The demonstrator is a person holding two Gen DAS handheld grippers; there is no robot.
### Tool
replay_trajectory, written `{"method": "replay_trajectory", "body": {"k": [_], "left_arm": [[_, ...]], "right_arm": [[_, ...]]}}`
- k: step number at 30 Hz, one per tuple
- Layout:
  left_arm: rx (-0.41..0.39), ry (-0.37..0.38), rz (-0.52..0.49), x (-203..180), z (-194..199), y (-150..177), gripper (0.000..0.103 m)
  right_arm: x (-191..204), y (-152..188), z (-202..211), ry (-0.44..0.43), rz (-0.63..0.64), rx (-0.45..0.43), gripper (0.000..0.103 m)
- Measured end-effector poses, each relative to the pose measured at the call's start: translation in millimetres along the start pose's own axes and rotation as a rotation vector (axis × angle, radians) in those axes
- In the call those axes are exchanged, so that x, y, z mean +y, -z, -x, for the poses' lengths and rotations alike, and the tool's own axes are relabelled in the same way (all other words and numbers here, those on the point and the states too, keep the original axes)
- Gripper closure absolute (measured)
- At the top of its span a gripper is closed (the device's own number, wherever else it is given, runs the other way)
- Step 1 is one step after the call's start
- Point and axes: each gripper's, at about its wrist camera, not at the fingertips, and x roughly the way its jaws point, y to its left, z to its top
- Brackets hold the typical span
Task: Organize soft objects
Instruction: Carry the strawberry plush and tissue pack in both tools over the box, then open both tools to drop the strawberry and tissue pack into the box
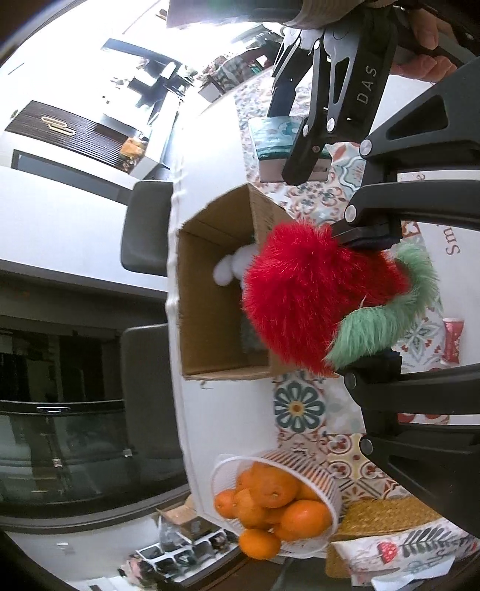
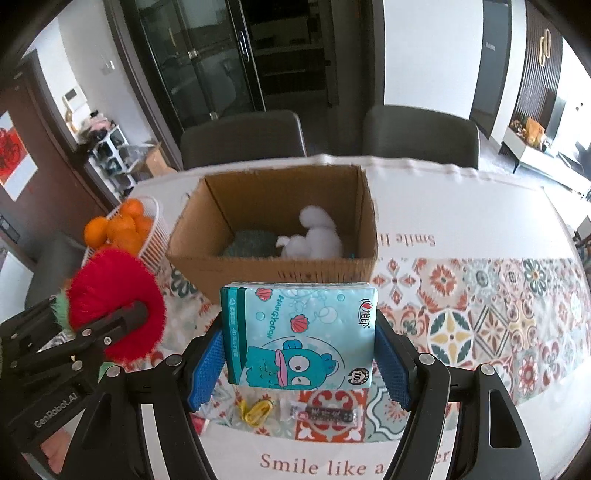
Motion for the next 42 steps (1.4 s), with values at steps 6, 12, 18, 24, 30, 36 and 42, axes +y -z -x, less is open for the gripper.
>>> {"method": "replay_trajectory", "body": {"k": [6,12,18,24,30,36,42], "left_arm": [[-0.033,0.004,-0.006,-1.8,6.4,-13.1,0.065],[-0.056,0.005,-0.002,-2.0,8.2,-30.6,0.065],[-0.072,0.000,-0.010,-2.1,5.1,-48.5,0.065],[-0.065,-0.004,-0.006,-0.1,-6.8,-69.7,0.065],[-0.025,-0.012,0.006,5.5,-29.7,-86.1,0.065],[0.032,-0.012,0.020,11.8,-59.4,-99.4,0.064],[0.092,-0.020,0.040,18.9,-90.3,-107.1,0.064]], "right_arm": [[-0.2,-14.5,11.2,-0.014,0.007,-0.036,0.030],[0.0,-31.6,15.8,-0.011,0.026,-0.075,0.030],[-1.7,-52.8,15.3,-0.013,0.032,-0.090,0.030],[-5.1,-76.2,3.4,-0.007,0.046,-0.075,0.030],[-9.5,-95.9,-20.9,-0.010,0.058,-0.019,0.030],[-15.3,-112.3,-50.0,-0.015,0.052,0.040,0.030],[-21.4,-120.7,-79.0,-0.019,0.049,0.096,0.030]]}}
